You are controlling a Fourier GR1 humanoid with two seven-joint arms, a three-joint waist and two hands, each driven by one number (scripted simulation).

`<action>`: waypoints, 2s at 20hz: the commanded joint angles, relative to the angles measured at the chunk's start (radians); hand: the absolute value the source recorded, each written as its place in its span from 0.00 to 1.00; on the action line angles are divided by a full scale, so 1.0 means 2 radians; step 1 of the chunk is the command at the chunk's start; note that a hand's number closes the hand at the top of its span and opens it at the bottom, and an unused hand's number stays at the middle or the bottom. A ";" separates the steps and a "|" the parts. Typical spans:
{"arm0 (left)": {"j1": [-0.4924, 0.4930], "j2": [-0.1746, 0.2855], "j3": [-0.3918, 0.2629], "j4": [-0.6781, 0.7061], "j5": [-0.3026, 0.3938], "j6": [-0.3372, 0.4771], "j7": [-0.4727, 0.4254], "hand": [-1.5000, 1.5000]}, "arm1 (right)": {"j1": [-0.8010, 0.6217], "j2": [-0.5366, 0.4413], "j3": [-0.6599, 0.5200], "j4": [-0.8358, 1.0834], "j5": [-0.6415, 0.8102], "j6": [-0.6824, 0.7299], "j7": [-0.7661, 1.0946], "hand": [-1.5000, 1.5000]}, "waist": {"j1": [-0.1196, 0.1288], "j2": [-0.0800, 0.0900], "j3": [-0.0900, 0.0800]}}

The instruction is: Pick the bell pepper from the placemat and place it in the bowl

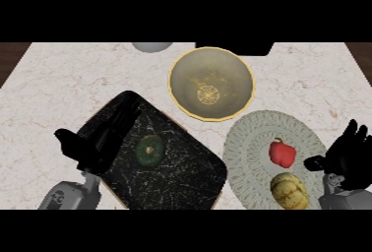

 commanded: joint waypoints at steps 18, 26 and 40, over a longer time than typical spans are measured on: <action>0.028 0.002 0.009 -0.023 -0.002 -0.014 0.004 0.50 | -0.045 0.147 -0.067 -0.003 0.112 0.188 0.112 0.00 | -0.002 0.001 0.004; -0.027 -0.020 0.020 0.007 -0.017 0.001 0.017 0.50 | -0.071 0.177 -0.099 0.029 0.157 0.178 0.094 0.00 | -0.005 0.002 0.004; 0.029 -0.018 0.030 -0.026 -0.019 -0.032 0.016 0.50 | -0.016 0.178 -0.141 0.019 0.179 0.131 0.022 0.00 | -0.006 0.001 0.005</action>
